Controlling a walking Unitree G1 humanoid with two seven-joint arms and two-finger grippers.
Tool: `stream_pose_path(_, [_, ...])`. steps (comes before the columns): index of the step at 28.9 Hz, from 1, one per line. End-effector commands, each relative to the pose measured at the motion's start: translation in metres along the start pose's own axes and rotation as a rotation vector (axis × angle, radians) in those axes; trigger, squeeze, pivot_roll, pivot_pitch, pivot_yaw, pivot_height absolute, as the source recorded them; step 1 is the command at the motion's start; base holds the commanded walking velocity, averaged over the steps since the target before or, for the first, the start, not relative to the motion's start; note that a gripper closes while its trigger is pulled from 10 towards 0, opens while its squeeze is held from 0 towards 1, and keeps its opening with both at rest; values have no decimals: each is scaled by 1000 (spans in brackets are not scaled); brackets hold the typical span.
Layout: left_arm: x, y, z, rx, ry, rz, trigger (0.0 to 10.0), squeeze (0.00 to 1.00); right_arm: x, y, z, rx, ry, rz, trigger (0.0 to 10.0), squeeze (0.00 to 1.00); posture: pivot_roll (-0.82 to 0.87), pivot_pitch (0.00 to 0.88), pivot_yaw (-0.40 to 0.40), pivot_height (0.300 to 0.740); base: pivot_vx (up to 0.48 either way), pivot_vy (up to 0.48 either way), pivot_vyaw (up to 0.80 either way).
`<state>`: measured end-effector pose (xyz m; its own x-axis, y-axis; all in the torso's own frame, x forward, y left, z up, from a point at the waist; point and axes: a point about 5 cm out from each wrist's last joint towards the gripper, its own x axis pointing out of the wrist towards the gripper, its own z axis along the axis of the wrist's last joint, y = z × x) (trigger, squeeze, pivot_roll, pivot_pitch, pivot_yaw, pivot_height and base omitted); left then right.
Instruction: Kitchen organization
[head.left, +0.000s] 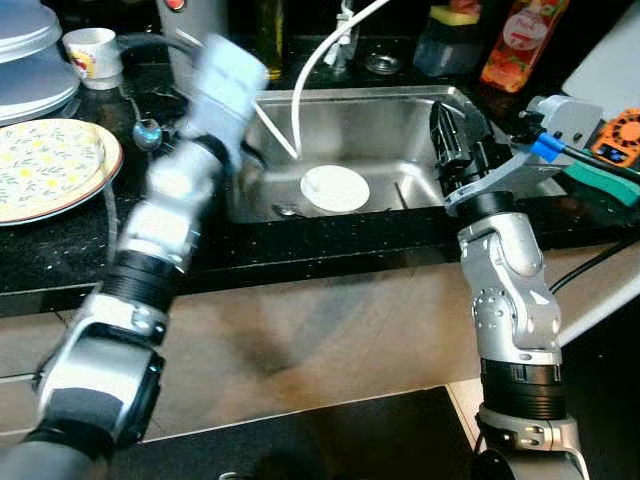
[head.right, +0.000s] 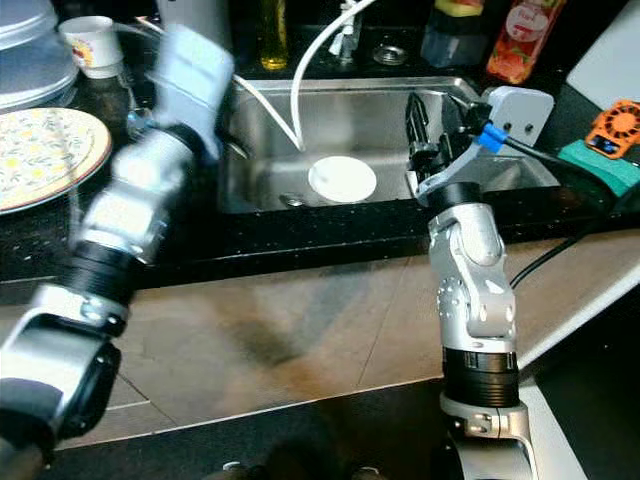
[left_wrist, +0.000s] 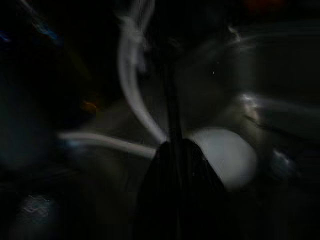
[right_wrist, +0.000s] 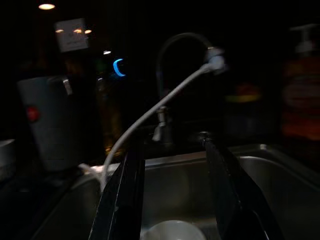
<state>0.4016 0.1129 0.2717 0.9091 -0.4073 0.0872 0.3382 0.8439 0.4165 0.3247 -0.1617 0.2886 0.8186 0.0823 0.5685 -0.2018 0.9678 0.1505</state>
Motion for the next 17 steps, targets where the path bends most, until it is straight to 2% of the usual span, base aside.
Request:
stream_pose_path(1, [8,-16,-9,-52,54,-80,10000,0,-1,-1,2,-8,-14,-6,10000,0,81,52,-6,740,0,0,0])
stream_pose_path(2, [13,-20,-7,-74,55,-87,10000,251,-1,-2,2,-9,-16,-8,10000,0,81,52,-6,740,0,0,0])
stream_pose_path(3, [13,-20,-7,-74,55,-87,10000,251,-1,-2,2,-9,-16,-8,10000,0,81,52,-6,740,0,0,0])
stream_pose_path(4, [17,-20,-5,-127,48,-70,10000,1000,-2,-2,2,-10,-18,-11,10000,0,73,50,-2,740,0,0,0])
stream_pose_path(6, [19,-18,-2,-140,38,-43,10000,1000,-2,-2,3,-12,-20,-12,10000,0,73,50,-2,740,0,0,0])
stream_pose_path(7, [19,-17,6,-175,-8,-40,10000,1000,-2,-3,3,-13,-22,-14,10000,0,69,52,-1,740,0,0,0])
stream_pose_path(8, [19,-16,12,-195,-45,-40,10000,0,-2,-3,4,-13,-24,-15,10000,0,69,52,-1,740,0,0,0])
stream_pose_path(10, [13,-5,26,-262,-146,-13,10000,0,-2,-4,4,-14,-25,-18,10000,0,79,61,-4,740,0,0,0])
stream_pose_path(12, [6,13,29,-312,-174,58,10000,0,-2,-4,3,-12,-20,-18,10000,0,86,63,-6,740,0,0,0])
stream_pose_path(15, [6,13,29,-312,-174,58,10000,0,-2,-4,3,-12,-20,-18,10000,0,86,63,-6,740,0,0,0])
stream_pose_path(16, [3,19,28,-328,-172,69,10000,0,-2,-4,2,-11,-19,-18,10000,0,86,63,-6,740,0,0,0])
stream_pose_path(17, [-1,35,22,-283,-120,144,10000,0,-1,-3,1,-7,-18,-14,10000,0,93,63,-9,740,0,0,0])
